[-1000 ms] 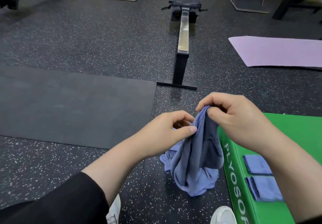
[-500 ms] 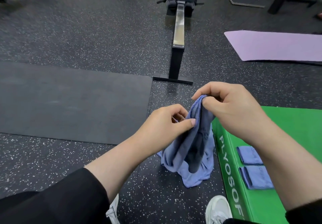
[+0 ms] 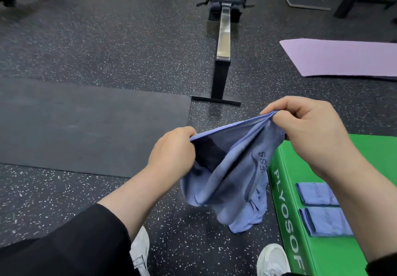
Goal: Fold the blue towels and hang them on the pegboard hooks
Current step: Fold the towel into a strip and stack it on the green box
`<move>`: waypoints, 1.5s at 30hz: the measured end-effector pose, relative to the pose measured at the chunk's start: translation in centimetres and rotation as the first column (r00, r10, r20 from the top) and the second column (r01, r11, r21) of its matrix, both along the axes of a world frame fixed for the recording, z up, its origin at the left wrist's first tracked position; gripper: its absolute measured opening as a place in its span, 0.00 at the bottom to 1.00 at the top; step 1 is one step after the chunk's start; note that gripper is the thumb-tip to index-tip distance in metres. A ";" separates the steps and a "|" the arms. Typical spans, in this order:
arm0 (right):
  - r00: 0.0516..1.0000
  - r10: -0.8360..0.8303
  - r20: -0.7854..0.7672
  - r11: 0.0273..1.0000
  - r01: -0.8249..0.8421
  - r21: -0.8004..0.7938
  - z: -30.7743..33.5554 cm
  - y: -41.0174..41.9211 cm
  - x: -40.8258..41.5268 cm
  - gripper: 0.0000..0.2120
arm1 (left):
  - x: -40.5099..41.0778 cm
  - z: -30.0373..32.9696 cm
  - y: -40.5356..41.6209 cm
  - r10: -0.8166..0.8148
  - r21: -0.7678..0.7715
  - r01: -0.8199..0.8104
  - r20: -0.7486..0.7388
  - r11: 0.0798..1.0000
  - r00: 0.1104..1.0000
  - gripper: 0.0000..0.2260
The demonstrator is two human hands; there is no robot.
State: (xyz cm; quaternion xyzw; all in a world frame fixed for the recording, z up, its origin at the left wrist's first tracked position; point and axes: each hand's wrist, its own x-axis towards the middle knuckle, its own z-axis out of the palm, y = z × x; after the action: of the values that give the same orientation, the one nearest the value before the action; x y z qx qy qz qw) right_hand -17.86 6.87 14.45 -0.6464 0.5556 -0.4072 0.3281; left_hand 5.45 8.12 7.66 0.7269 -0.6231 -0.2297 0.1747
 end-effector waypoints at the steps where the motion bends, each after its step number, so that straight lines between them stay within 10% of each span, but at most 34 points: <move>1: 1.000 -0.020 0.005 1.000 0.019 0.009 -0.3 -0.2 -0.5 0.13 | 0.7 0.0 -0.1 0.015 0.012 -0.015 0.002 1.000 1.000 0.14; 15: 0.963 -0.226 -0.148 0.952 0.251 0.175 -4.3 -0.4 -6.6 0.12 | 8.8 0.1 0.8 0.098 0.126 -0.116 0.145 0.985 0.985 0.09; 23: 0.937 -0.238 -0.254 0.937 0.291 0.193 -5.2 -0.6 -7.9 0.16 | 8.1 2.5 1.1 0.159 0.125 -0.111 -0.489 0.986 0.858 0.16; 32: 0.921 -0.253 -0.297 0.934 0.313 0.173 -5.4 -1.0 -8.2 0.13 | 8.1 2.1 0.8 -0.040 -0.074 0.043 0.040 0.996 0.998 0.06; 45: 0.922 -0.260 -0.288 0.940 0.309 0.141 -4.9 -1.5 -7.6 0.12 | 8.4 2.7 0.5 0.120 -0.159 -0.159 -0.230 0.974 0.966 0.11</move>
State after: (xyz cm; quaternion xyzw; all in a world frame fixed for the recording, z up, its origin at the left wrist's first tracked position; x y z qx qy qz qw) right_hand -25.43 5.41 9.53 -0.5740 0.7178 -0.3074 0.2464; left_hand 13.87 8.61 10.38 0.7211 -0.5651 -0.2394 0.3216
